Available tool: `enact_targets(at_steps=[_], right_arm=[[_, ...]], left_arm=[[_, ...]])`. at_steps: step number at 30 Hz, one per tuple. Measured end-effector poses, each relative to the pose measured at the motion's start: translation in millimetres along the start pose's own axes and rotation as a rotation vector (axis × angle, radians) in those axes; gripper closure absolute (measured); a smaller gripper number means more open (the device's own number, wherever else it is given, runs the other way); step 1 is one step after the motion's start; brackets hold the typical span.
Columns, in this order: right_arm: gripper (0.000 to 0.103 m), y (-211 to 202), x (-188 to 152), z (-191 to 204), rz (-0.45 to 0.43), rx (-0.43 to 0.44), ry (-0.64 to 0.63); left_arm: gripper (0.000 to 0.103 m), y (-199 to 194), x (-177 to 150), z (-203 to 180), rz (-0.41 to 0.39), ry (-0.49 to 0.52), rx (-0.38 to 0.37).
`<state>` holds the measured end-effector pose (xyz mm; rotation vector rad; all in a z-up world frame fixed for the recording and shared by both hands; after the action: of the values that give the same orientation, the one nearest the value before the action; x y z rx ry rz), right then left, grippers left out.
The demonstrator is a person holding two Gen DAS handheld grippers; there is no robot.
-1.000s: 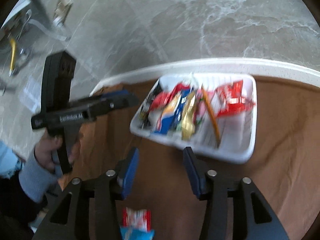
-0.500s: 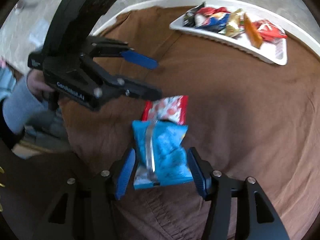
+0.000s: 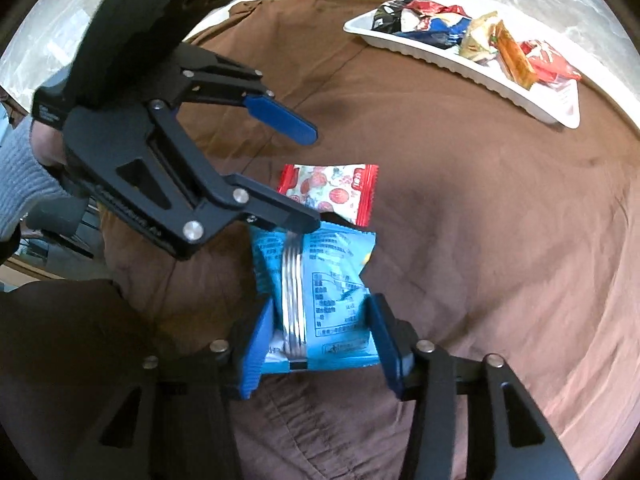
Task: Organize snacks
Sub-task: 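Move both tools back to the white-and-red candy packet and blue bag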
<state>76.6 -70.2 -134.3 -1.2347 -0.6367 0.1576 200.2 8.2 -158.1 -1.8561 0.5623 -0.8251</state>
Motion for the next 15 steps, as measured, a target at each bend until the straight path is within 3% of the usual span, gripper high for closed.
enact_targets(at_steps=[4,15], right_arm=[[0.058,-8.1,-8.5,-1.1,-0.002,-0.014,-0.003],[0.058,-17.7,-25.0,-14.4,0.005,-0.039,0.045]], left_arm=[[0.029,4.8,2.9,-0.8,0.024,0.029,0.017],[0.029,22.6,5.7,-21.0,0.064,0.153,0.077]])
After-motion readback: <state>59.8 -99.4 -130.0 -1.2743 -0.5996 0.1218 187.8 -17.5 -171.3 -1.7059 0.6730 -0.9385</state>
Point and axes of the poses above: each gripper's, at about its wrist camera, not at the fingertips, and y roughly the way its jaws point, z to its left, x to its top, the point moved 1 cm from there along y, roughly the way its jaws point, and after that the axes turned 4 degrees about -x, right-handed, at the moved point
